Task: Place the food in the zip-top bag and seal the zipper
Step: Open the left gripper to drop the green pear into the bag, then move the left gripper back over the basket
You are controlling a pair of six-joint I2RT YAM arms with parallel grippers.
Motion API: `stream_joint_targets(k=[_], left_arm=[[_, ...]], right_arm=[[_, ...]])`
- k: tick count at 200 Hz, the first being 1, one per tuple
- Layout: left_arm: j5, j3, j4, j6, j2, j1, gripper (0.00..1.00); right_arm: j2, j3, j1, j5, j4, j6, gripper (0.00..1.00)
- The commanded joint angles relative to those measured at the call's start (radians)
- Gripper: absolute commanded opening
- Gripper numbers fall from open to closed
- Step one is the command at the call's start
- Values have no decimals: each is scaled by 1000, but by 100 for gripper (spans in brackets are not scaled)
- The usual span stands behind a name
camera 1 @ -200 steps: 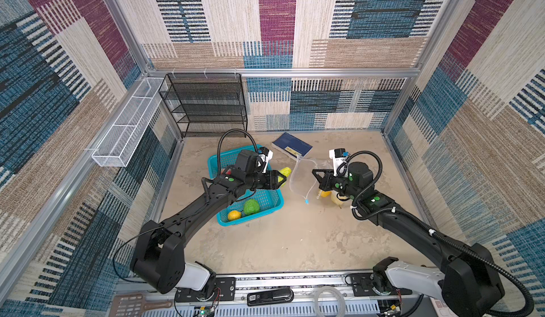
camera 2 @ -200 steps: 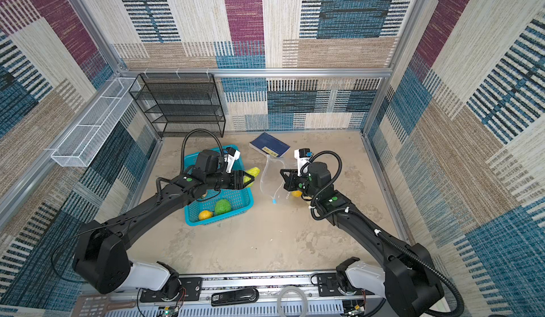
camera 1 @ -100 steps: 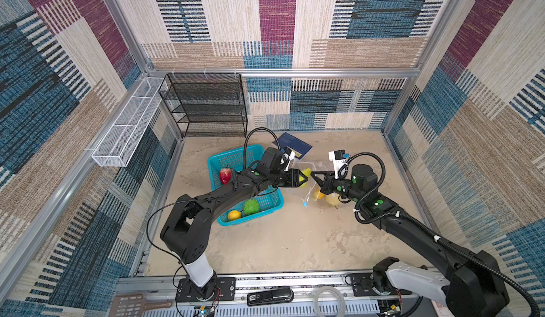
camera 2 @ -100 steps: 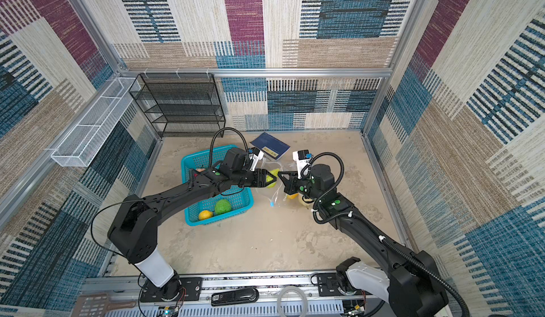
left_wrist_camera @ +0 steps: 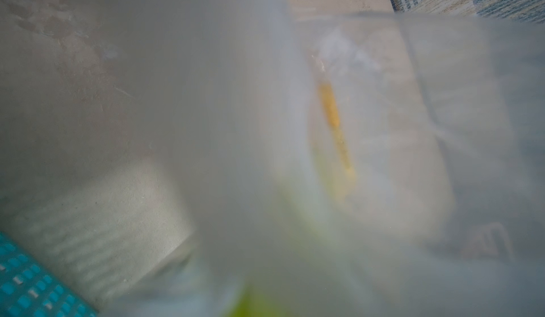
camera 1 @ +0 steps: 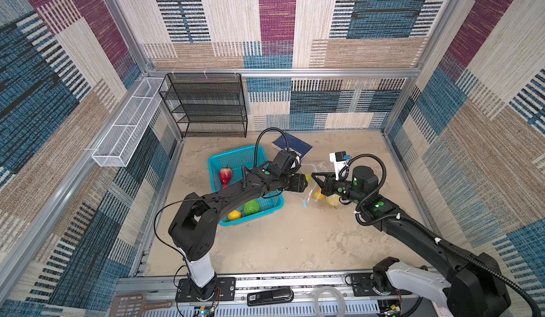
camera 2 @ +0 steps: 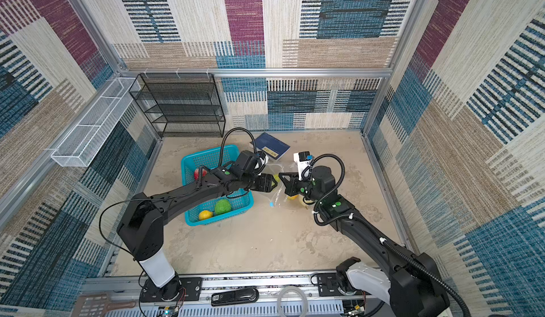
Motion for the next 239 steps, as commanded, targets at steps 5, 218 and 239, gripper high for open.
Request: stream_joint_targets(k=[5, 218, 239], left_arm=[[-26, 15, -28, 23, -2, -3, 74], [-243, -480, -141, -68, -588, 185, 85], [-244, -533, -152, -96, -595, 199, 85]], right_arm=[[-8, -3, 1, 4, 43, -2, 0], [0, -3, 0, 126, 7, 34, 0], [12, 10, 1, 121, 7, 34, 0]])
